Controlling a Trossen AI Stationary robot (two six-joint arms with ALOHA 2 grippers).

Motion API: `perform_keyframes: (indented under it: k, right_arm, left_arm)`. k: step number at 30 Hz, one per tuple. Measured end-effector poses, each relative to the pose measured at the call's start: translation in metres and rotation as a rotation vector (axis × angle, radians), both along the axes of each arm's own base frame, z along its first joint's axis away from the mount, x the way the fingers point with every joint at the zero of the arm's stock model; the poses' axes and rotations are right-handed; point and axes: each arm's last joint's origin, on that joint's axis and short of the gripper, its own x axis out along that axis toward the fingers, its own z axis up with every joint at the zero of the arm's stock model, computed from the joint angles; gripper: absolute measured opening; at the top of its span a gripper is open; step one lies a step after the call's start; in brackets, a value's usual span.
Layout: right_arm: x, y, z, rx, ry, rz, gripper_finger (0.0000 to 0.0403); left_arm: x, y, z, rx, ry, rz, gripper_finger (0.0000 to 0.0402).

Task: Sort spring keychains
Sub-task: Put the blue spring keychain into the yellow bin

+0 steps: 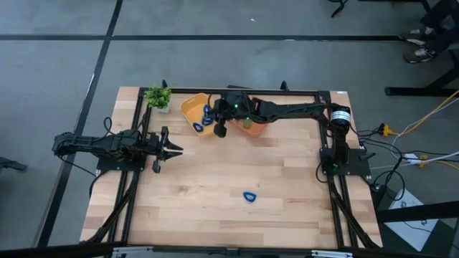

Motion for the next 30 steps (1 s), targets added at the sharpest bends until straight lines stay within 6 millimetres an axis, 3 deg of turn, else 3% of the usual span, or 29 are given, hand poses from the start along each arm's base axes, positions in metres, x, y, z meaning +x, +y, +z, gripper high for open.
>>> perform_keyframes:
  k: [5,20,25,30]
  right_arm:
    - [-0.002,-0.014,-0.005,0.067,-0.006,-0.025,0.0039]
    - [0.013,-0.032,-0.064,0.112,0.081,-0.064,0.0039]
    - [0.014,-0.032,-0.068,0.106,0.080,-0.066,0.0045]
    - [0.014,-0.032,-0.068,0.105,0.079,-0.068,0.0079]
  left_arm:
    - [0.000,0.000,0.000,0.000,0.000,0.000,0.0070]
    - [0.000,0.000,0.000,0.000,0.000,0.000,0.0070]
    - [0.000,0.000,0.000,0.000,0.000,0.000,0.0070]
    - [0.000,0.000,0.000,0.000,0.000,0.000,0.0070]
